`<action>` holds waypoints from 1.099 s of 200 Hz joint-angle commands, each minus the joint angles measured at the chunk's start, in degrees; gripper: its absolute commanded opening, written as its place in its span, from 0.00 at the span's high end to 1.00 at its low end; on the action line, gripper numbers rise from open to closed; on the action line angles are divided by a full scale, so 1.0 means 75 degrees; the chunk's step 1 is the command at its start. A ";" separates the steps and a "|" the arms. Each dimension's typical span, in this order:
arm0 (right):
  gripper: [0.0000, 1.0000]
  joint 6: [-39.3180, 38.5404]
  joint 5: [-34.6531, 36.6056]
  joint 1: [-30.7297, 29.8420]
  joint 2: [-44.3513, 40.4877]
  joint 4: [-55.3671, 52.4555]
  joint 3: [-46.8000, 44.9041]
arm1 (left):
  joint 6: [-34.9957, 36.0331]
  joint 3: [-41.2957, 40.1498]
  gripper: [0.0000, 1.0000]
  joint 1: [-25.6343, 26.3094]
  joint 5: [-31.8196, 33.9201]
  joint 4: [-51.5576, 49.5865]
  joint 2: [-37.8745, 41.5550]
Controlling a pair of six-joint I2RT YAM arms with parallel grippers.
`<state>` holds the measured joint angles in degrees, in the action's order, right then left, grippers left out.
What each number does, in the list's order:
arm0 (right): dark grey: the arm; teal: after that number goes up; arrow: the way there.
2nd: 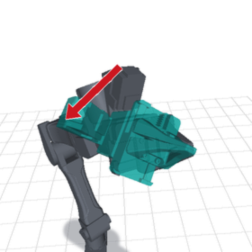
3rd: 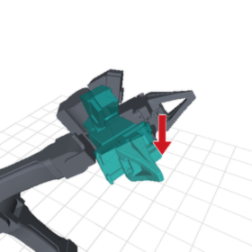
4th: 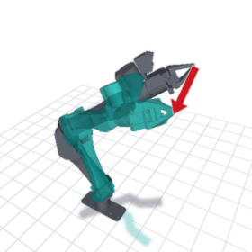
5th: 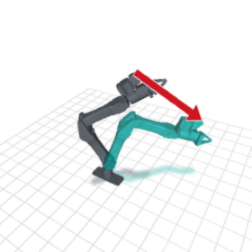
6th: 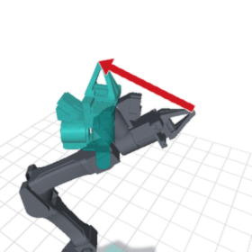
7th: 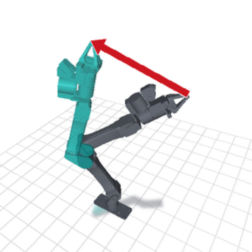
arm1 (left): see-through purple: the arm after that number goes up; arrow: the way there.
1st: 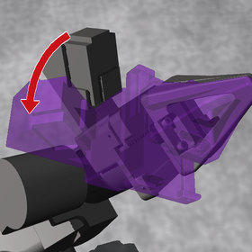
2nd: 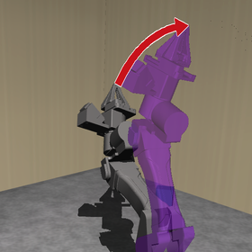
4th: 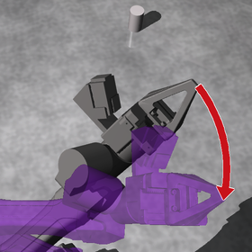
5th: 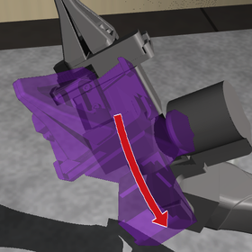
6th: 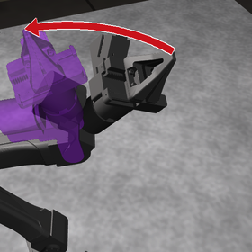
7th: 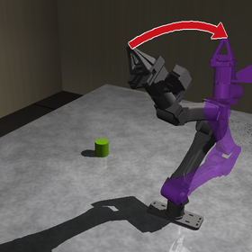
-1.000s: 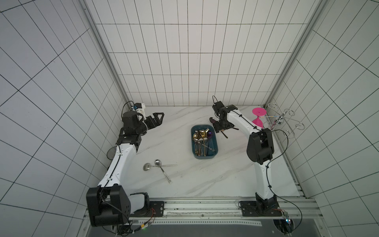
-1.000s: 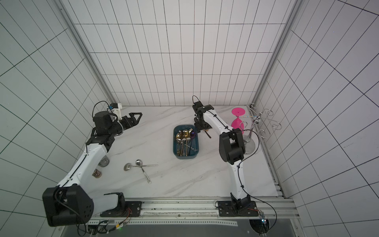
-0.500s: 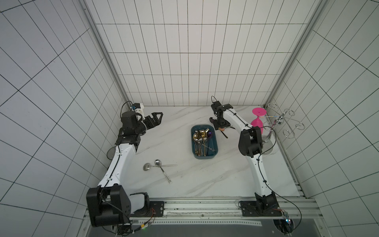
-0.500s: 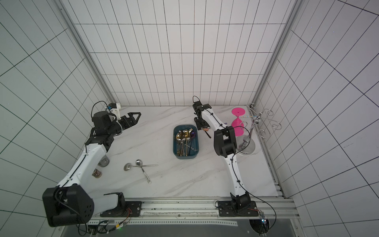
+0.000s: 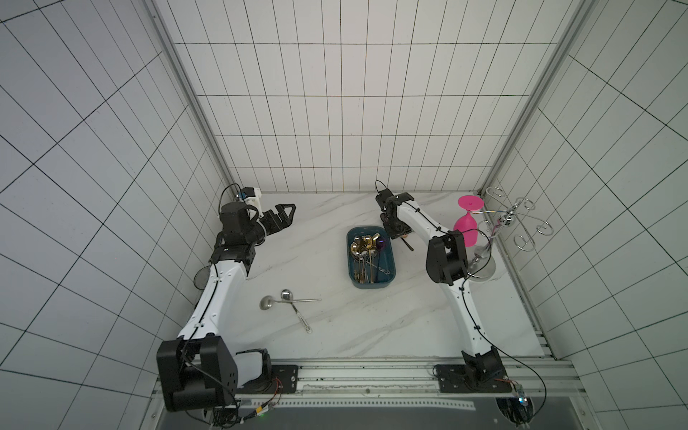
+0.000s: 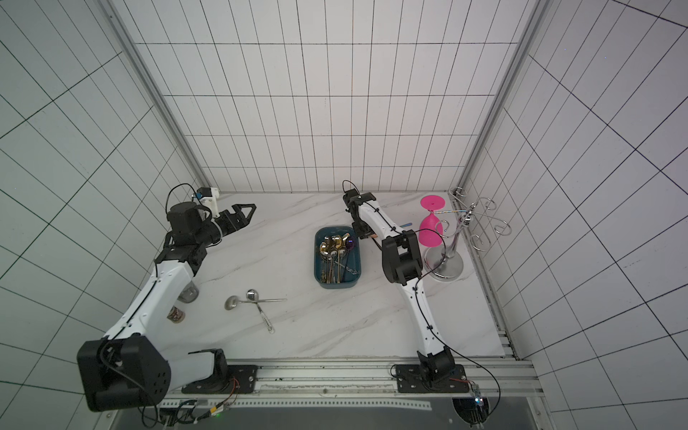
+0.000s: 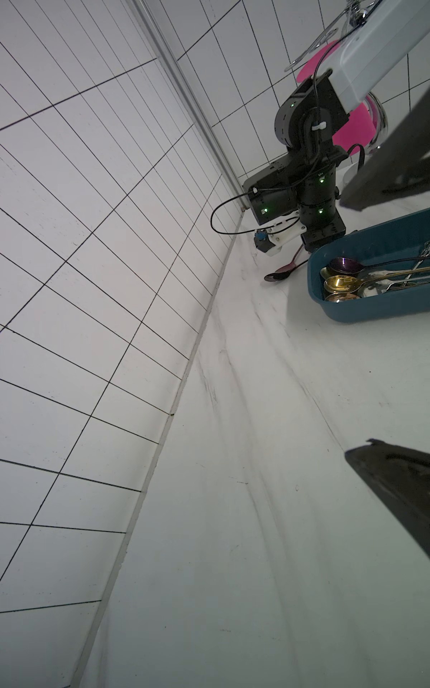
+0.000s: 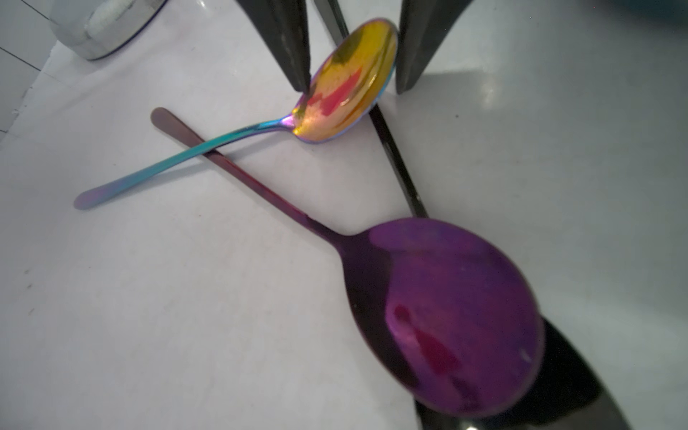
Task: Put the spoon into the storage box
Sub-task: Pick up the spoon from the center of the board.
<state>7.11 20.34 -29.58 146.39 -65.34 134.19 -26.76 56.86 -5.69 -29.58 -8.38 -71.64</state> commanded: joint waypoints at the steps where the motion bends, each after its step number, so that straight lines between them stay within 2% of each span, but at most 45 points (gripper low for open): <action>1: 0.66 -0.0057 0.0447 -0.0104 0.0310 -0.0241 0.0319 | 0.0017 -0.0116 0.01 -0.0027 0.0089 0.0176 0.0083; 82: 1.00 -0.0229 0.0901 -0.0215 0.0348 -0.0223 0.0319 | 0.0027 -0.0140 0.01 -0.0031 0.0109 0.0203 0.0118; 125: 1.00 -0.0299 0.1212 -0.0318 -0.0004 -0.0240 0.0252 | 0.0018 -0.0142 0.01 -0.0037 0.0094 0.0198 0.0147; 167: 1.00 -0.0247 0.1248 -0.0460 -0.0877 -0.0279 -0.0013 | 0.0141 -0.0204 0.01 -0.0033 -0.0004 0.0300 0.0182; 191: 1.00 -0.0046 0.1032 -0.0488 -0.1431 -0.0497 -0.0093 | 0.0456 -0.0244 0.01 0.0003 -0.0182 0.0507 0.0145; 220: 1.00 0.0321 0.0509 -0.0492 -0.2091 -0.0746 -0.0091 | 0.1291 -0.0120 0.01 0.0318 -0.0348 0.0545 0.0030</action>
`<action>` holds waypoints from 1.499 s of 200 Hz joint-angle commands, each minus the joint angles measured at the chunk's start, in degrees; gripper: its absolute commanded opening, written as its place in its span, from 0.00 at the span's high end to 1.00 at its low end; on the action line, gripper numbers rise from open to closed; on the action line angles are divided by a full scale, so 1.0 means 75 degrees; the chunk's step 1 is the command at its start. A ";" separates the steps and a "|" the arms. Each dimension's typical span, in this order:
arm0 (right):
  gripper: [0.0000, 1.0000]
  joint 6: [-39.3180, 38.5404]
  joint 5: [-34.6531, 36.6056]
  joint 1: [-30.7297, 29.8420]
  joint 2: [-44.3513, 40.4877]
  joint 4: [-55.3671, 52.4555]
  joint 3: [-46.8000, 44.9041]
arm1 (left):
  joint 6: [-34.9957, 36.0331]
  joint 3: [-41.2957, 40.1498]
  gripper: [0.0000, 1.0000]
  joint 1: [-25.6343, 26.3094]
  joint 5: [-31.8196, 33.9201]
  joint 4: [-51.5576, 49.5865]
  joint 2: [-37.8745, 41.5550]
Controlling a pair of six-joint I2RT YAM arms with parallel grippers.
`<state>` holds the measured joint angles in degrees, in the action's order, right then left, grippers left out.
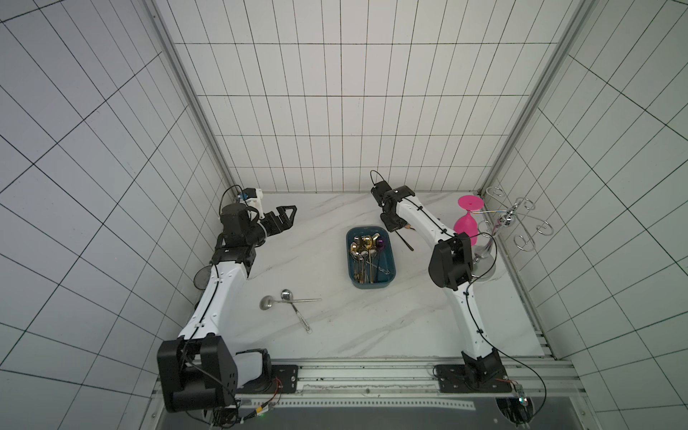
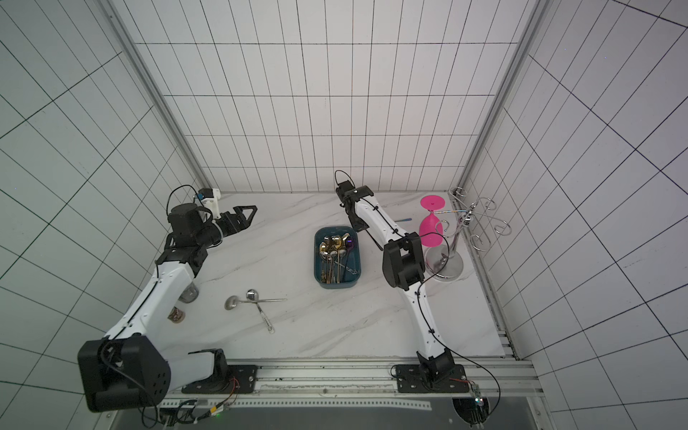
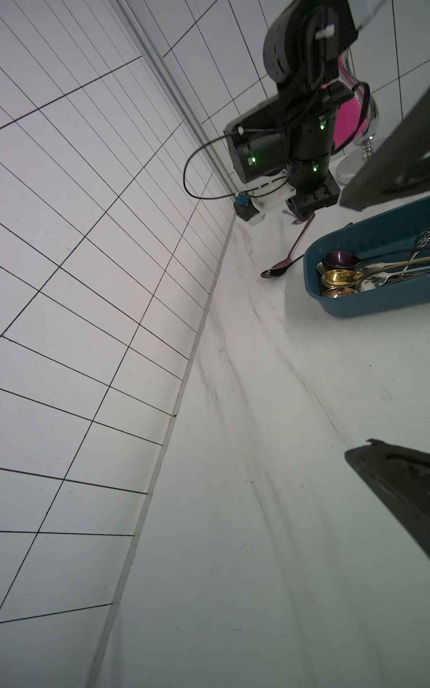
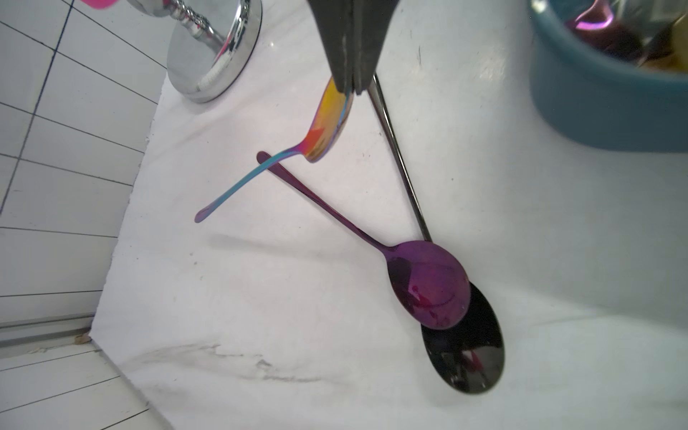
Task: Put the spoon into the storage box
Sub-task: Pick up the spoon from the center of the board.
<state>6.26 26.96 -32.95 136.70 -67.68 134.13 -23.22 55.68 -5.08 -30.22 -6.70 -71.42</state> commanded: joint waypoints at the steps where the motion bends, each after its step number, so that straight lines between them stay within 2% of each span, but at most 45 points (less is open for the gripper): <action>1: 1.00 0.0450 -0.0391 -0.0040 -0.0830 -0.0440 -0.0083 | 0.0856 0.0045 0.01 0.0240 -0.0285 0.0320 -0.0008; 65: 1.00 0.1505 -0.2085 -0.0014 -0.2192 -0.0762 0.0472 | 0.2651 0.0277 0.01 0.0954 -0.1164 0.1224 -0.0821; 107: 1.00 0.2708 -0.3465 0.0104 -0.3007 -0.0219 0.0550 | 0.4226 0.0540 0.01 0.1873 -0.1468 0.2319 -0.1563; 159: 1.00 0.4079 -0.4507 0.0227 -0.3827 0.0638 0.0295 | 0.5234 0.1277 0.02 0.2847 -0.1711 0.3023 -0.2609; 239: 1.00 0.6671 -0.5979 0.0350 -0.5132 0.3384 -0.2354 | 0.6318 0.1880 0.03 0.3990 -0.0651 0.3969 -0.3770; 300: 1.00 0.7920 -0.6175 0.0333 -0.5734 0.4894 -0.3661 | 0.6131 0.2497 0.06 0.4696 0.1060 0.4459 -0.4372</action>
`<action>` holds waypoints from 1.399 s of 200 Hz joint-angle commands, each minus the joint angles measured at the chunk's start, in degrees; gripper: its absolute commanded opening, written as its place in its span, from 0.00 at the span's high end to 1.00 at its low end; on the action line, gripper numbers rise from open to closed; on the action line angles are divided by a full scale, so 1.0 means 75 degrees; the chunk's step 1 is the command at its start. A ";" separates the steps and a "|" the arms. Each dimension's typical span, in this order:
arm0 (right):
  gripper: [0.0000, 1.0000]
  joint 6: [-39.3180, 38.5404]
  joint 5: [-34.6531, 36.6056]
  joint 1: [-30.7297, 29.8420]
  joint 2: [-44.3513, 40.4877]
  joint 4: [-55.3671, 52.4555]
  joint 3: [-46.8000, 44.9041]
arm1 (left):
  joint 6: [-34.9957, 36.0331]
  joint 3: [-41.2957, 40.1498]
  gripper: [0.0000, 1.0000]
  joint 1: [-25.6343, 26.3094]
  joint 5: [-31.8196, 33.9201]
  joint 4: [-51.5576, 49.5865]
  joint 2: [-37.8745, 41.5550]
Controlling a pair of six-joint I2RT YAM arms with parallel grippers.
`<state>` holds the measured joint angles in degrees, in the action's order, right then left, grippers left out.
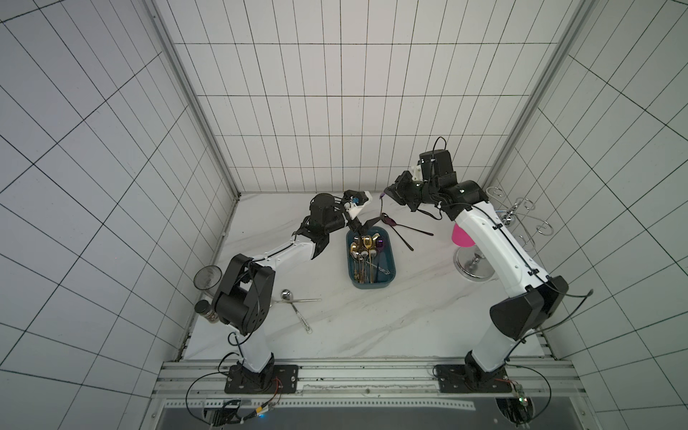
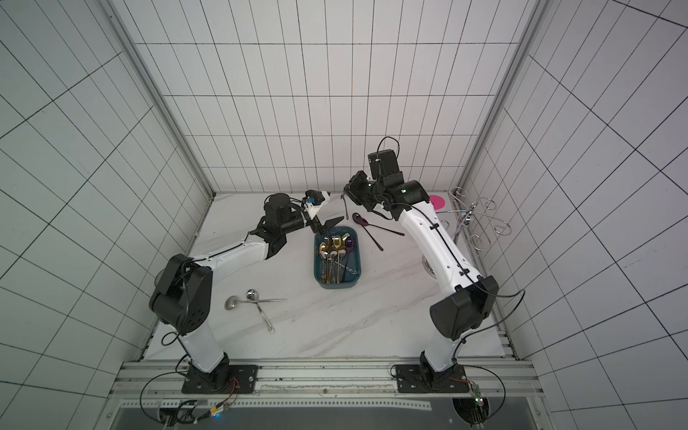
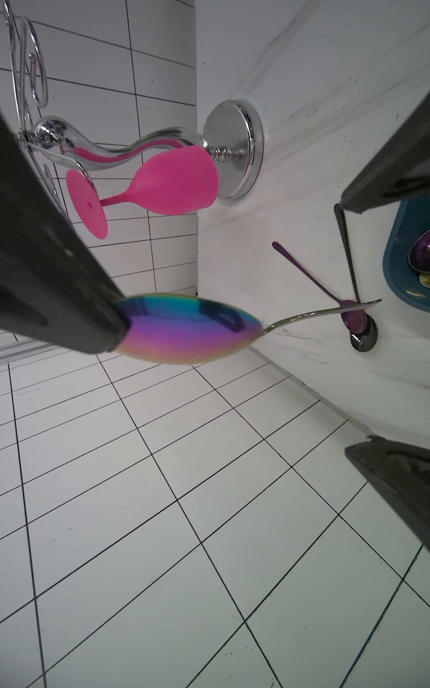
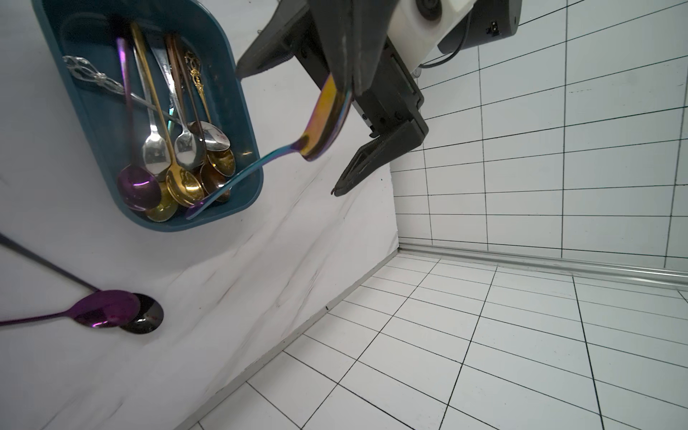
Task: Put the spoon into the storage box
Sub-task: Pick up the spoon from the center of the board.
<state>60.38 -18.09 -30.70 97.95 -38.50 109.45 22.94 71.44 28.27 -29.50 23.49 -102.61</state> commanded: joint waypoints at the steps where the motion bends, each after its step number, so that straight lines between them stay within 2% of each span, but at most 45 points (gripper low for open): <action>1: 1.00 0.0709 -0.0162 0.0036 -0.0573 0.1017 -0.0386 | -0.0024 0.0404 0.06 0.0255 0.0984 0.0445 -0.0221; 26: 1.00 0.0862 -0.0150 0.0005 -0.0682 0.1143 -0.0512 | -0.0023 0.0441 0.10 0.0449 0.1294 0.0606 -0.0393; 51: 1.00 0.1007 -0.0161 -0.0002 -0.0767 0.1299 -0.0625 | -0.0139 0.0428 0.20 0.0525 0.1412 0.0601 -0.0434; 61: 1.00 0.1028 -0.0187 -0.0026 -0.0767 0.1303 -0.0622 | -0.0170 0.0434 0.28 0.0526 0.1410 0.0595 -0.0447; 88: 1.00 0.1079 -0.0130 -0.0029 -0.0838 0.1394 -0.0706 | -0.0327 0.0447 0.58 0.0540 0.1524 0.0572 -0.0430; 105: 1.00 0.1070 -0.0177 -0.0032 -0.0837 0.1384 -0.0704 | -0.0397 0.0467 0.72 0.0536 0.1566 0.0568 -0.0449; 160: 1.00 0.1102 -0.0135 -0.0040 -0.0911 0.1424 -0.0773 | -0.0515 0.0563 0.75 0.0587 0.1664 0.0595 -0.0522; 192: 1.00 0.1083 -0.0138 -0.0030 -0.0931 0.1418 -0.0788 | -0.0596 0.0550 1.00 0.0601 0.1764 0.0517 -0.0465; 230: 1.00 0.0822 -0.0207 -0.0032 -0.0986 0.1369 -0.0766 | -0.0955 0.0538 1.00 0.0598 0.1888 0.0098 -0.0271; 256: 0.80 0.0310 -0.0034 0.0011 -0.1280 0.1156 -0.0889 | -0.1546 0.0738 1.00 0.0601 0.1753 -0.0747 -0.0055; 280: 0.68 -0.0202 0.0061 0.0094 -0.1645 0.0865 -0.1012 | -0.2171 0.0882 1.00 0.0557 0.1459 -0.1611 0.0194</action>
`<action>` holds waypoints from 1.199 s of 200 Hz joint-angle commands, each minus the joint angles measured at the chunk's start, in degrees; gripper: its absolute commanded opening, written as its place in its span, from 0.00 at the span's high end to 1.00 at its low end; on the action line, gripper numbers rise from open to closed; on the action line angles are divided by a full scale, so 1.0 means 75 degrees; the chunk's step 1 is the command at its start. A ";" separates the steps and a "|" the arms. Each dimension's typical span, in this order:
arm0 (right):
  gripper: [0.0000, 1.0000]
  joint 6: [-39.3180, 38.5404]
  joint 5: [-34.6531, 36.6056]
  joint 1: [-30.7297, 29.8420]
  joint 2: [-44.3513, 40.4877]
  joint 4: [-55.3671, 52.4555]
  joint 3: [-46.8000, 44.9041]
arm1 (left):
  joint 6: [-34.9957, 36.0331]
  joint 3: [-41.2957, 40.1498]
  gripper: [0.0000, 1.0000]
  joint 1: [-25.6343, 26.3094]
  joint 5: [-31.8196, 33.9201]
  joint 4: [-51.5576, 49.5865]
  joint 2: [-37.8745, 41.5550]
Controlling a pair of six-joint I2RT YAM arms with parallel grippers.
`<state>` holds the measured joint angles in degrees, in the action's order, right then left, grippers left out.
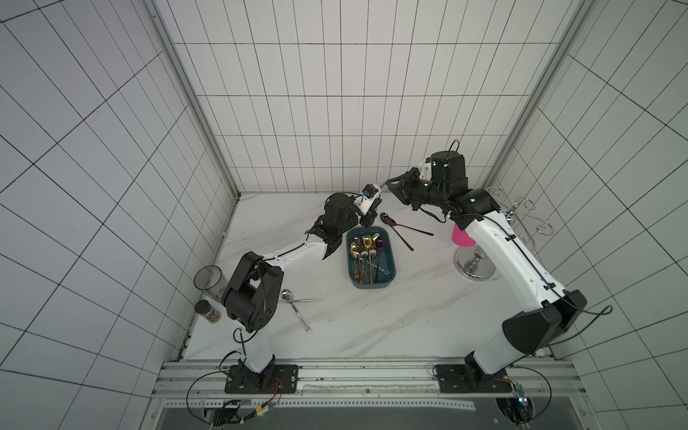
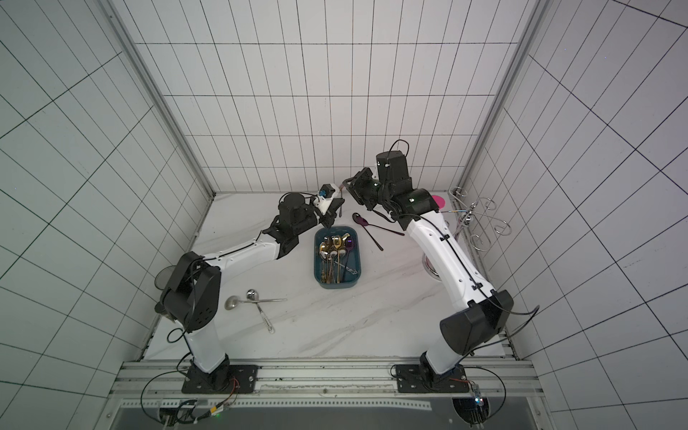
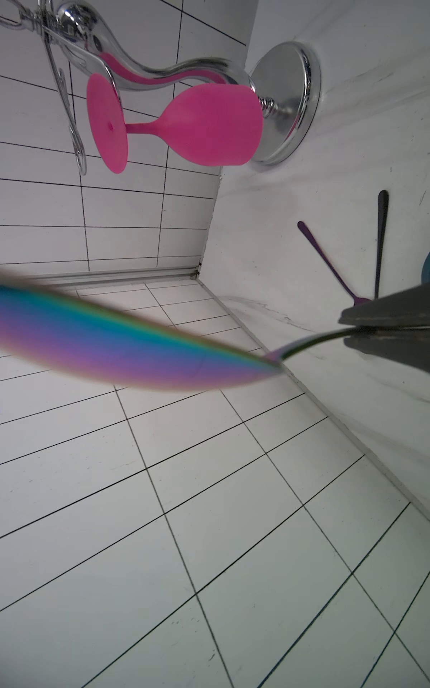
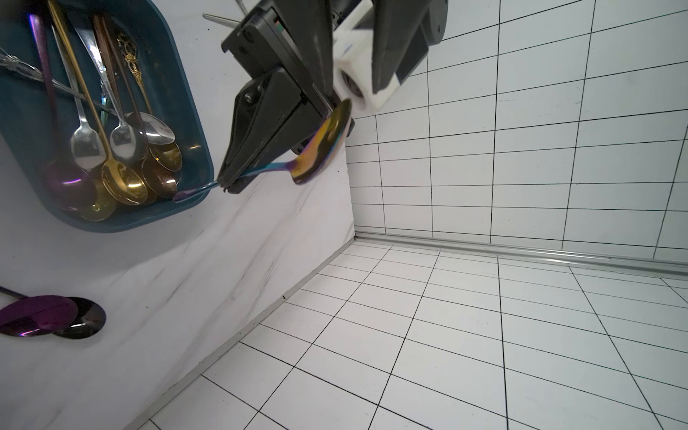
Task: Put the spoon into the storage box
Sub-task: Pick up the spoon from the center of the board, then place the spoon in the storage box.
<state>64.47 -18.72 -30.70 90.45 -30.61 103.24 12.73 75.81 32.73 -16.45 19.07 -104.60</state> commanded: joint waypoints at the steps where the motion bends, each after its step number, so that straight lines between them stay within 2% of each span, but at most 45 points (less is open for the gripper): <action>1: 0.68 -0.0769 0.0149 0.0101 -0.0658 -0.0197 -0.0196 | -0.0838 0.0298 1.00 -0.0044 -0.0298 -0.1050 0.0470; 50: 0.56 -0.2305 0.0722 0.0365 -0.1418 -0.0974 -0.0422 | -0.2634 0.0118 1.00 -0.0268 -0.1580 -0.2394 0.1122; 92: 0.40 -0.3878 0.1316 0.0534 -0.1793 -0.1715 -0.0568 | -0.4102 -0.0024 1.00 -0.0406 -0.2595 -0.3701 0.1352; 115: 0.33 -0.4581 0.1470 0.0567 -0.1870 -0.1951 -0.0687 | -0.4945 -0.0397 1.00 -0.0508 -0.3145 -0.3854 0.1393; 169: 0.20 -0.5704 0.1686 0.0604 -0.1898 -0.2344 -0.1034 | -0.5401 -0.1195 1.00 -0.0511 -0.3109 -0.3666 0.1524; 240: 0.15 -0.6421 0.2069 0.0649 -0.1930 -0.2748 -0.1260 | -0.5769 -0.0864 1.00 -0.0497 -0.2963 -0.4219 0.0510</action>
<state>20.34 -5.65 -26.20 77.14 -49.39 95.07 -29.47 67.94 28.97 -38.72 -10.83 -98.52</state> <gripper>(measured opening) 0.845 0.043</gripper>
